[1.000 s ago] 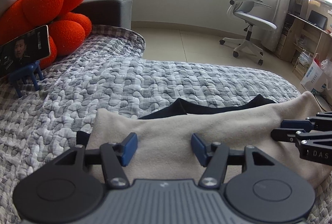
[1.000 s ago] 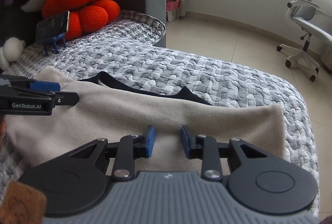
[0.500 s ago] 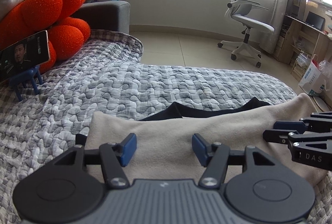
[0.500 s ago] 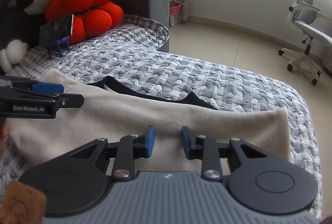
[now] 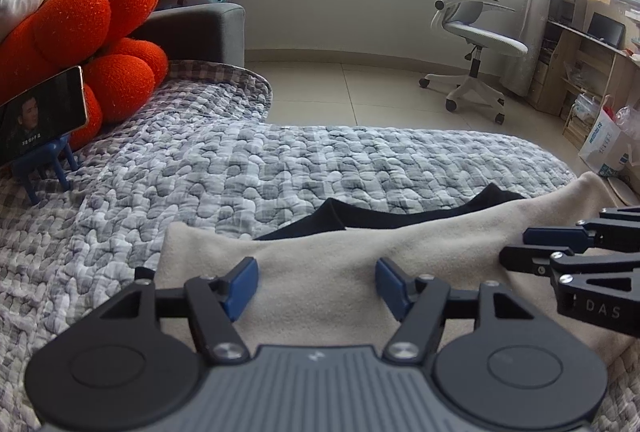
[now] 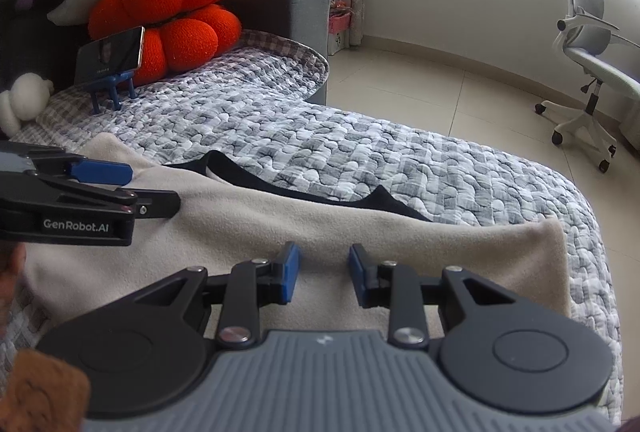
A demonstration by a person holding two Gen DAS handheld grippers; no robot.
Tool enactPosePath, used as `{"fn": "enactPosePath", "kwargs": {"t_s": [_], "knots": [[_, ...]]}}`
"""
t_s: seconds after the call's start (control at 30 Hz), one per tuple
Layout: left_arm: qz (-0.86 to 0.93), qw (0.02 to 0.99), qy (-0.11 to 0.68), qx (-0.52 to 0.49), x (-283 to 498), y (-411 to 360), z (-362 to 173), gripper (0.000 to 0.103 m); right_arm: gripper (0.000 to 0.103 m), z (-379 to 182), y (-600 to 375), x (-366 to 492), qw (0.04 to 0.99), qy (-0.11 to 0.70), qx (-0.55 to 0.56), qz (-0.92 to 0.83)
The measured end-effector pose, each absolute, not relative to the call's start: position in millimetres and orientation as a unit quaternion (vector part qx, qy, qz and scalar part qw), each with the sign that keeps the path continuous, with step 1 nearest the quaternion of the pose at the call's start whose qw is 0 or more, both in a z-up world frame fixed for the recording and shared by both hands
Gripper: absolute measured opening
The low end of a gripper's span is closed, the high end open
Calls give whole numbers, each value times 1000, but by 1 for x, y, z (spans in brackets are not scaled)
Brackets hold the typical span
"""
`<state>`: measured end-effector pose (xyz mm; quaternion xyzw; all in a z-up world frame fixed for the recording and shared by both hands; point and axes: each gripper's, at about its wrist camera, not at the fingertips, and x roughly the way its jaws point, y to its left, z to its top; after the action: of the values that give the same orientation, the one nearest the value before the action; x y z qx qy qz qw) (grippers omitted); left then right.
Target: Fold clothes
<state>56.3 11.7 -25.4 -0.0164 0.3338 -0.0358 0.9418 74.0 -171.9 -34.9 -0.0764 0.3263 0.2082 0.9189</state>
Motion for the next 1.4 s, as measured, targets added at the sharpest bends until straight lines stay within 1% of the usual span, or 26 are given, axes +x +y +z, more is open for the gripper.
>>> {"fn": "enactPosePath", "kwargs": {"t_s": [0.23,1.0,1.13,1.4], "knots": [[-37,937,347,-7,59,6,-32,67,32,-39,-167,75,915,336,-84,208],[-37,937,346,-25,57,11,-28,67,34,-35,-155,62,902,346,-93,242],[-40,937,348,-20,56,8,-30,70,33,-37,-152,58,898,350,-102,244],[-39,935,350,-31,59,13,-33,71,33,-32,-153,40,893,351,-110,261]]}}
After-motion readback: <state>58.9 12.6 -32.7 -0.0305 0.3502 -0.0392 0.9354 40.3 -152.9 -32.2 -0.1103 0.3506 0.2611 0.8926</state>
